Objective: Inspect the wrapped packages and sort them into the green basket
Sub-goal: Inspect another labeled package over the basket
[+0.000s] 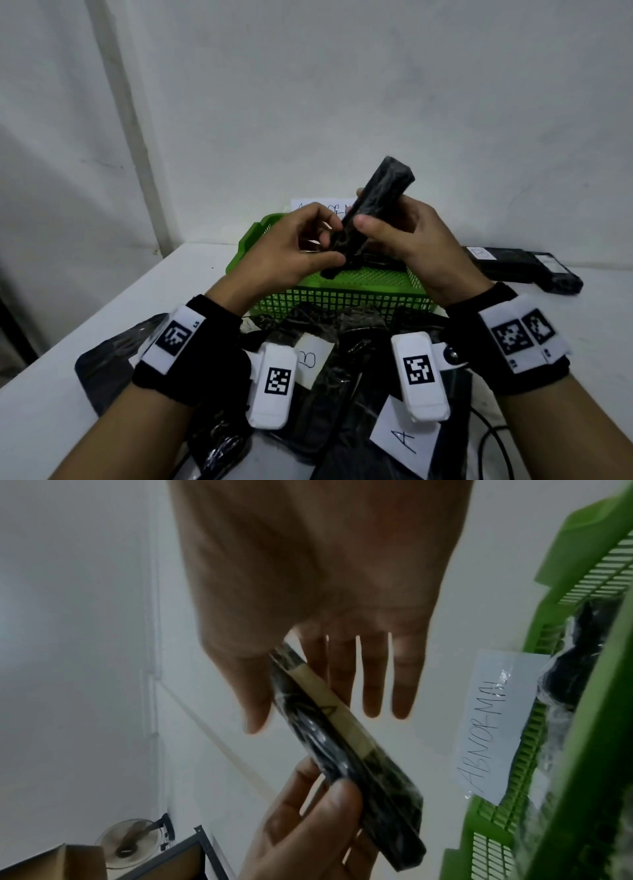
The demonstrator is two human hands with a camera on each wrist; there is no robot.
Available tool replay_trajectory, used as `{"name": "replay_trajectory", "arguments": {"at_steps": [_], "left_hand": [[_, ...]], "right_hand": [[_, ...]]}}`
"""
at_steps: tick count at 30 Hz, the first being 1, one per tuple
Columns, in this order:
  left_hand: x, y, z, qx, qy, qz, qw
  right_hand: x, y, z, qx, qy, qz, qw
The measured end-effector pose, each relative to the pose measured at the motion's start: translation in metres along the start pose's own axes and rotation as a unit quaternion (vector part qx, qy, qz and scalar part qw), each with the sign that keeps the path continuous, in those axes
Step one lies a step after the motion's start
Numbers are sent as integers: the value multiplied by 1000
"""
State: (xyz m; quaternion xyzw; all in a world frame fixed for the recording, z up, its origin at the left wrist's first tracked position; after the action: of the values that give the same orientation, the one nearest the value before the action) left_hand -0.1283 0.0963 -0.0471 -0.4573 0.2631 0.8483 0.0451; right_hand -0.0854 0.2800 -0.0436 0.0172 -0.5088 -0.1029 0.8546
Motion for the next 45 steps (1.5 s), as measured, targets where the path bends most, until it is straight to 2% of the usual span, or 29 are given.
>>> {"name": "replay_trajectory", "arguments": {"at_steps": [5, 11, 13, 15, 17, 18, 21, 24, 27, 30, 32, 36, 39, 42, 45], "left_hand": [[1, 13, 0, -60, -49, 70, 995], [8, 15, 2, -78, -59, 74, 992], [8, 15, 3, -99, -21, 60, 993], [12, 14, 4, -105, 68, 6, 992], [12, 11, 3, -76, 160, -82, 981], [10, 10, 1, -55, 181, -123, 974], [2, 8, -2, -25, 149, -182, 972], [0, 7, -2, -34, 135, -221, 965], [2, 4, -3, -16, 122, -218, 968], [-1, -1, -4, 9, 88, -141, 986], [-1, -3, -4, 37, 76, -96, 992], [-1, -8, -5, 63, 74, -76, 992], [-1, -8, -5, 51, 58, -60, 995], [-2, -4, -4, 12, 3, -3, 1000], [-5, 4, -4, -39, -46, 42, 997]], "right_hand": [[16, -3, -4, 70, -63, 78, 992], [26, -20, -9, 45, -11, 92, 995], [25, -21, -10, 31, 4, 78, 996], [21, -24, -10, 33, 16, 58, 998], [16, -27, -12, 40, 53, 0, 998], [14, -28, -13, 45, 72, -36, 996], [8, -30, -14, 89, 98, -112, 985], [5, -22, -12, 122, 67, -85, 987], [4, -13, -7, 74, 51, -27, 996], [-2, -8, -2, 3, 7, -6, 1000], [-5, -7, 0, -12, -20, -29, 999], [-1, -6, -2, -43, 6, -43, 998], [0, -7, -4, -74, 43, -37, 996], [8, -11, -7, -79, 69, -54, 993], [20, -11, -11, -26, 99, -93, 990]]}}
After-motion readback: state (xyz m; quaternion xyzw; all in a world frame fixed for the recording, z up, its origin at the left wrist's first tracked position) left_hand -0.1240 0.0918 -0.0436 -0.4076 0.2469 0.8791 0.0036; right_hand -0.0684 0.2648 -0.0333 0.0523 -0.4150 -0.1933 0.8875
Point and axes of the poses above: each hand's wrist, its own z-axis towards the middle knuckle, its own y-axis out of the back of the hand, x = y × z, the point moved 2 cm from there along z, towards the middle knuckle, and after that the axes turned 2 degrees about -x, right-handed, at the moved point
